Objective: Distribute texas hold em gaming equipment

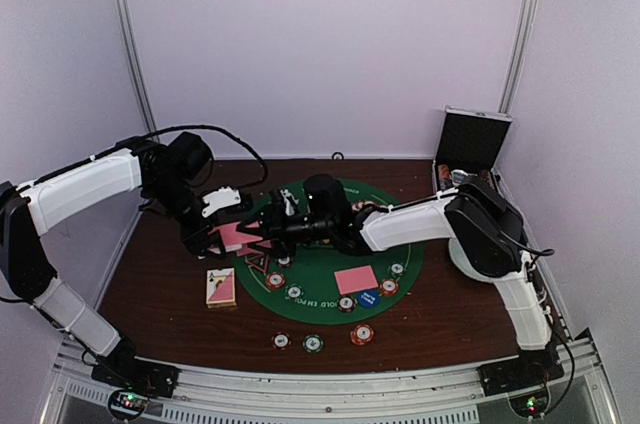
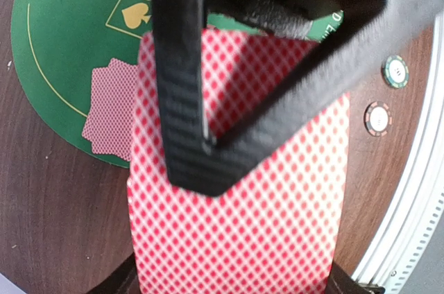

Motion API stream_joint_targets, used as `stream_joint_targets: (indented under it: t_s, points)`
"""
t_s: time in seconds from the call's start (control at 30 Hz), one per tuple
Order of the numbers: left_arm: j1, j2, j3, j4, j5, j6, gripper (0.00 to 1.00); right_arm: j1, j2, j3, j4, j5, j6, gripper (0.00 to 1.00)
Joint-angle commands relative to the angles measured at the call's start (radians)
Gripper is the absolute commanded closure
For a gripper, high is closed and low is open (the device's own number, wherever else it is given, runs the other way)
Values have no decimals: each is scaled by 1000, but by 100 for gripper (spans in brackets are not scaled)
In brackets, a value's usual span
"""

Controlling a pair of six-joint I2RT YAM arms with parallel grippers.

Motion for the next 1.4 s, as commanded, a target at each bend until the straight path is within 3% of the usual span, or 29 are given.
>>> stream_joint_targets:
  t_s: [0.0,0.23,0.4,0.5,0.73,1.0,1.37]
  points:
    - [2,-23,17,31,5,17,98,-18,-51,-45,-41,7,-19,40]
    - [2,-23,13,33,-1,20,99,-21,-110,-76,19,-7,14,48]
    - [2,-20,7,40,-2,20,98,-19,-94,-129,216,-8,155,50]
    - [2,-17,8,39,-2,20,98,-19,-97,-153,216,-8,149,50]
    - [2,-29,-4,41,-26,26,100,-24,-153,-186,-10,-3,-19,41]
    - [31,-53,-14,32,-30,39,100,5,-144,-107,-387,49,-237,35]
    - [155,-106,-26,-25,-7,84,100,69,10,268,-840,177,-559,27]
